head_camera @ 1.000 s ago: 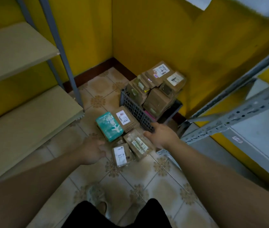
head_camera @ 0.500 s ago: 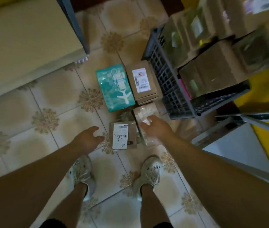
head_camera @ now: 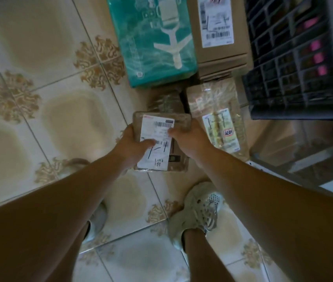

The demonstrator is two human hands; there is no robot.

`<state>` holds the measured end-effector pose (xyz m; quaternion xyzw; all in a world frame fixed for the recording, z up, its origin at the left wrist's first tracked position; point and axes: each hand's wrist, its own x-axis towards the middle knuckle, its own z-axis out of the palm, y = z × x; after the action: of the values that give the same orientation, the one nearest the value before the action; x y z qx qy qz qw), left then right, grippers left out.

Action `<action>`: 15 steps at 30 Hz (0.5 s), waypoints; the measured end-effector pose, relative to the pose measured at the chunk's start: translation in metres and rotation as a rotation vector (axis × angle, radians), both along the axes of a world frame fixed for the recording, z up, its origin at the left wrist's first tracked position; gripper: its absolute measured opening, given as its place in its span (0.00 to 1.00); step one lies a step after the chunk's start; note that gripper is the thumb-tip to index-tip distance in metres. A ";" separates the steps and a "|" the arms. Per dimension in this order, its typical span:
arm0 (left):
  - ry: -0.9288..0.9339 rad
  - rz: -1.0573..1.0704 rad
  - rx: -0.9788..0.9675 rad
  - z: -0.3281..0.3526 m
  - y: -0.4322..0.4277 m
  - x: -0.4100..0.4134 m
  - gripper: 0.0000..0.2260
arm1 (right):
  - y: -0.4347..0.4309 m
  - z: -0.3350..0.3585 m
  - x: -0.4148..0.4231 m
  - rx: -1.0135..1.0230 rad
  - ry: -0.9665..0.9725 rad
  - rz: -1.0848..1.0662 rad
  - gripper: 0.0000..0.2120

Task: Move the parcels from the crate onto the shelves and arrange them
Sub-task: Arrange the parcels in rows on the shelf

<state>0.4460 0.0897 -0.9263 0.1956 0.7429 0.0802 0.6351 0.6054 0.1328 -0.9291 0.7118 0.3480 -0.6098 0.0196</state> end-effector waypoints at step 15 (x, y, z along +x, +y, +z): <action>-0.326 0.022 0.025 0.045 0.031 0.045 0.24 | 0.016 0.075 0.087 0.091 0.110 -0.336 0.24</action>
<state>0.4912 0.1206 -0.8813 0.1798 0.6311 0.1272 0.7438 0.6926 0.1491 -0.8538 0.7258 0.2521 -0.6260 -0.1337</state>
